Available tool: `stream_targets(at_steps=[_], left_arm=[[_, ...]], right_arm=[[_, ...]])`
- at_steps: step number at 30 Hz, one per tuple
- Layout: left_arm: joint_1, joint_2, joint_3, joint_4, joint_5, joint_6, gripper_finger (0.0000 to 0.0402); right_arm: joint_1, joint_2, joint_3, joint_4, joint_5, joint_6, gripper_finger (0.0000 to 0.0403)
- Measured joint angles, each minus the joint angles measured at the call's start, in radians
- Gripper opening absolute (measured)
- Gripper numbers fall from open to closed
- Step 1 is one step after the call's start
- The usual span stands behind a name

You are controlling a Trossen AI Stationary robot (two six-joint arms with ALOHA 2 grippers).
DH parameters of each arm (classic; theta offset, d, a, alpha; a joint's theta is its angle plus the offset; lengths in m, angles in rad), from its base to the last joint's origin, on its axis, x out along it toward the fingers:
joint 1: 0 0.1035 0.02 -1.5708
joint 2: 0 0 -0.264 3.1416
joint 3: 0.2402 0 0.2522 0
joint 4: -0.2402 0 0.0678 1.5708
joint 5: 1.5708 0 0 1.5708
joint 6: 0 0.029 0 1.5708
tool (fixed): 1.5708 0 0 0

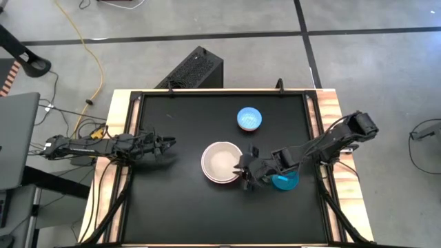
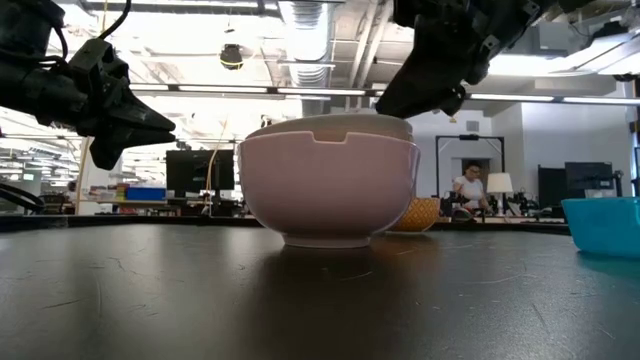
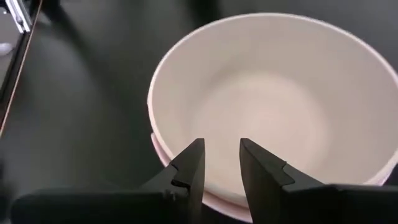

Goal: Nest bowls inside each other
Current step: Stack the white bowl on top of the light orange bowl

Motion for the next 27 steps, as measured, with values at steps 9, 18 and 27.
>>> stream_targets(at_steps=[9, 18, 27], left_arm=[[0.000, 0.000, 0.000, 0.000, 0.000, -0.016, 0.0088], [0.000, 0.000, 0.000, 0.000, -0.001, -0.018, 0.0088], [0.000, 0.000, 0.000, 0.000, -0.001, -0.019, 0.0088]], right_arm=[[-0.005, 0.000, -0.001, -0.017, 0.003, 0.002, 0.0118], [-0.043, -0.032, -0.001, -0.045, 0.003, -0.023, 0.0118], [-0.076, -0.059, -0.001, -0.134, -0.022, -0.015, 0.0118]])
